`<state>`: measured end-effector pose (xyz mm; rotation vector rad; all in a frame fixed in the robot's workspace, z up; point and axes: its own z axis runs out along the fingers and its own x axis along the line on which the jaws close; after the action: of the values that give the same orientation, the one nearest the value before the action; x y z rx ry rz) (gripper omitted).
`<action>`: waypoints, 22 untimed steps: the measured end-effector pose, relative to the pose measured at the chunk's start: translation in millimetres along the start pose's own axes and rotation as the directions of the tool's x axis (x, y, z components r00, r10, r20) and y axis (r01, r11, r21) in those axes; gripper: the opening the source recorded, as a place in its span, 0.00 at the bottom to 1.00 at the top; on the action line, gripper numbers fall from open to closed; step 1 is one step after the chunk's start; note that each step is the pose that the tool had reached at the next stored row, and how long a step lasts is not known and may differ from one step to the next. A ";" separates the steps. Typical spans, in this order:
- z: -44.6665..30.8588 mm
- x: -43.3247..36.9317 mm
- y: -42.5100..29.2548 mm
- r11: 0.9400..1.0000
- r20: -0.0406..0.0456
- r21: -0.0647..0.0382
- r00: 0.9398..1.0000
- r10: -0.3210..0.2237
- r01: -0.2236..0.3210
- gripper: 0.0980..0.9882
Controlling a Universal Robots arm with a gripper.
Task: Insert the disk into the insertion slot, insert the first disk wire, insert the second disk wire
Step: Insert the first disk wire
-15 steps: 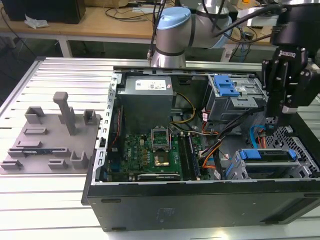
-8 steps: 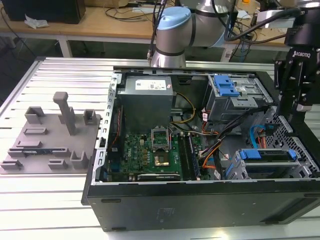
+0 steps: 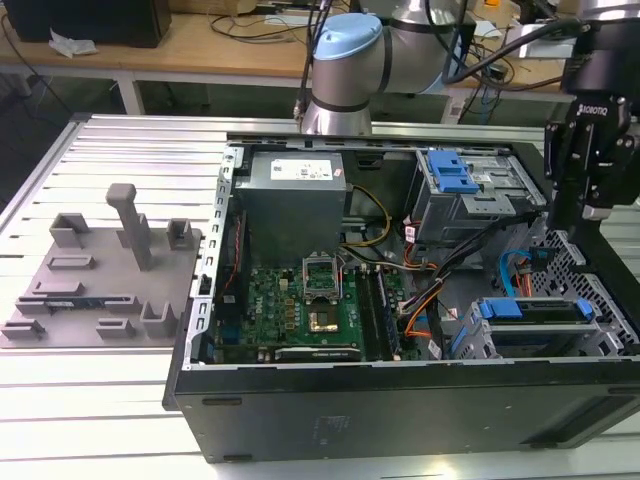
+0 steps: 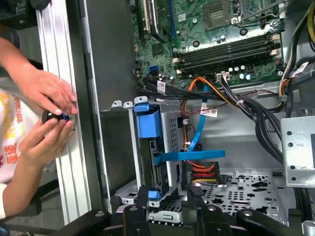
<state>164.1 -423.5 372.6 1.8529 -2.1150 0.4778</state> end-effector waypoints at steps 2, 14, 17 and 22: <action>0.3 -6.9 2.2 1.000 -0.002 0.000 1.000 0.003 -0.003 0.39; 8.6 -18.1 15.3 0.999 -0.005 0.035 1.000 -0.013 0.013 0.39; 12.0 -17.5 15.4 0.998 -0.004 0.044 0.999 -0.033 0.034 0.39; 18.9 -20.2 18.0 0.998 -0.005 0.047 0.999 -0.034 0.035 0.39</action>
<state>148.9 -411.4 345.9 1.9092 -2.0827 0.5277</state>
